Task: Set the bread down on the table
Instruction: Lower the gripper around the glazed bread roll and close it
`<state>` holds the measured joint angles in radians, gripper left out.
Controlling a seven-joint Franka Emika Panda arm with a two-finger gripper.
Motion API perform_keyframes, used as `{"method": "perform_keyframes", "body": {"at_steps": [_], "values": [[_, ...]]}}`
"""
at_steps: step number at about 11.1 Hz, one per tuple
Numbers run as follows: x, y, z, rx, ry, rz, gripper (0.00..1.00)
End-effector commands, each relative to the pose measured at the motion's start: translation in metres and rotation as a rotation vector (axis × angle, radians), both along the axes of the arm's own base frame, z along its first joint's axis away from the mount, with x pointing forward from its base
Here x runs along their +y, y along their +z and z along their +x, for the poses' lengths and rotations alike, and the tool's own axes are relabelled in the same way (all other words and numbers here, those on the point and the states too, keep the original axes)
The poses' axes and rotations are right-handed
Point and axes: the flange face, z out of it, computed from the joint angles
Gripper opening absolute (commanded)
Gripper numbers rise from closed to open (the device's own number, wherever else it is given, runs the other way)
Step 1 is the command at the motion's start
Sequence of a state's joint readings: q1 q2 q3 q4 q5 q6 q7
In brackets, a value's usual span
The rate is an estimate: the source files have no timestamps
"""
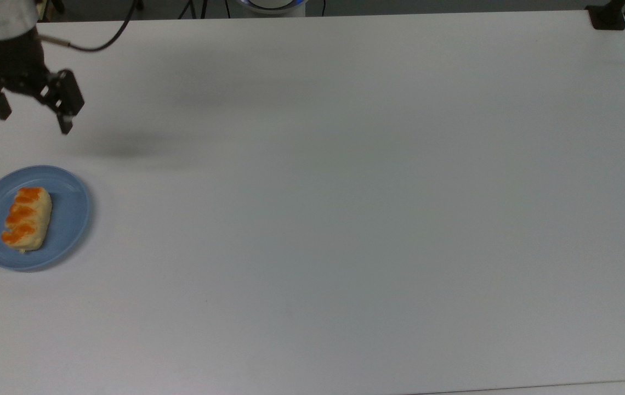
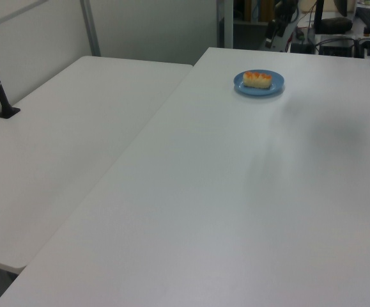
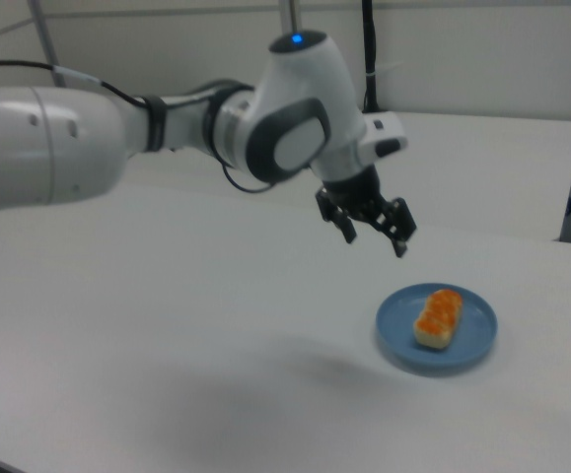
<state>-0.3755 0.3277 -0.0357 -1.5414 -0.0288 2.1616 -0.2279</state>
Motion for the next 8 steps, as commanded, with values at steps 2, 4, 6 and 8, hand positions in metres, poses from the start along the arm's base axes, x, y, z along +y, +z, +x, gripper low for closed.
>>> {"method": "perform_keyframes", "body": {"at_steps": [2,4,6,8], "values": [[-0.031,-0.070,0.035,-0.140,-0.012,-0.098,1.00],[-0.048,-0.105,0.036,-0.125,-0.011,-0.126,1.00],[-0.054,-0.135,0.040,-0.150,-0.009,-0.134,0.99],[-0.054,-0.164,0.041,-0.119,-0.009,-0.121,0.97]]}}
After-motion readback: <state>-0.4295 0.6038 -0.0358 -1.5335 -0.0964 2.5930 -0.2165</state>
